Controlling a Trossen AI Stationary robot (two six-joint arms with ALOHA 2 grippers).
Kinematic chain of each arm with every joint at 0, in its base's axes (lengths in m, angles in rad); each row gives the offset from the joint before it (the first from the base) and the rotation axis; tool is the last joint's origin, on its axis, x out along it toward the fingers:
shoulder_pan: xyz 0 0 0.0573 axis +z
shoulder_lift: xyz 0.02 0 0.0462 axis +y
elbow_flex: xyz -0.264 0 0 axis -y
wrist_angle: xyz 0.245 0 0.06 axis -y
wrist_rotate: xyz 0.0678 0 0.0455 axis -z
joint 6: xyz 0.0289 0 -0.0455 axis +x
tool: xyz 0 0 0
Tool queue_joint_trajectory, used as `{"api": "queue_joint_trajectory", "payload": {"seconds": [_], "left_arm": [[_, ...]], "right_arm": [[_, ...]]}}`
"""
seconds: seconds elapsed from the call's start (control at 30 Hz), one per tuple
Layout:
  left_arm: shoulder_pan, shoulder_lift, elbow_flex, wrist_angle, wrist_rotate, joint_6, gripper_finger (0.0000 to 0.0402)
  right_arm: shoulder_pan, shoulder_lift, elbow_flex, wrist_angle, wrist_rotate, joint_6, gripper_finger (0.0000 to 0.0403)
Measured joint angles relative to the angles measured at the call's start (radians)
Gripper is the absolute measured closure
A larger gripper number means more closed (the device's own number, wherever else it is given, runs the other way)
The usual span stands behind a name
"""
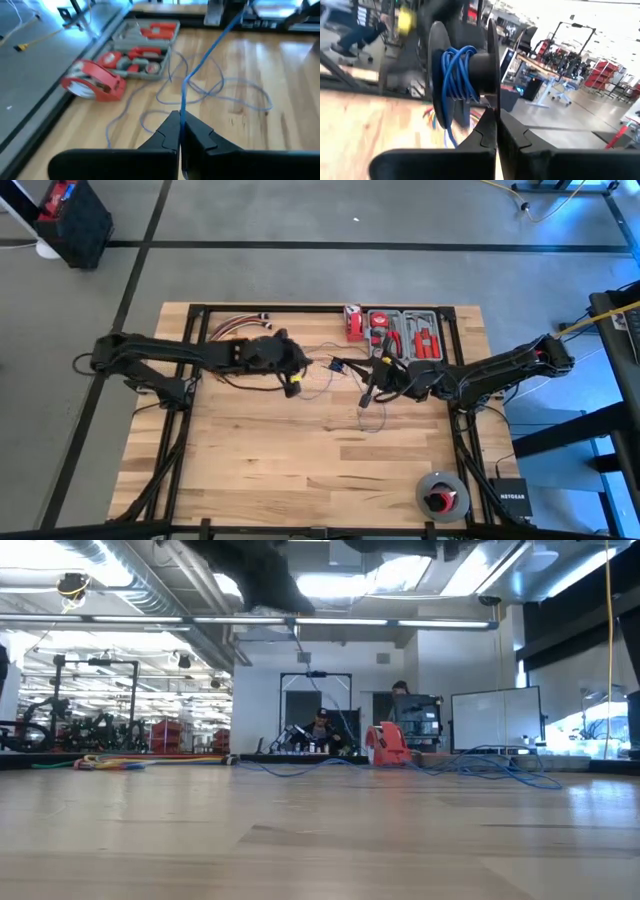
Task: Coil cords
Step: Coil the blue wire on the black spool
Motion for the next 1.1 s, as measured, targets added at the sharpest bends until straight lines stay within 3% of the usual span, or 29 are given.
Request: {"api": "queue_joint_trajectory", "payload": {"seconds": [0.27,0.47,0.7,1.1], "left_arm": [[0.001,-0.194,0.0,-0.018,0.0,-0.002,0.0401],[-0.021,-0.215,0.0,0.076,-0.001,-0.031,0.0401],[-0.098,-0.137,0.0,0.226,0.018,-0.035,0.0401],[-0.157,0.14,0.0,0.613,0.019,0.001,0.0401]], "right_arm": [[-0.011,0.019,0.001,-0.034,0.005,-0.002,0.0402],[-0.051,0.078,0.0,-0.04,0.016,-0.004,0.0402],[-0.102,0.143,0.0,-0.026,0.125,-0.003,0.0402],[-0.114,0.172,0.0,0.029,0.155,0.059,0.0402]]}}
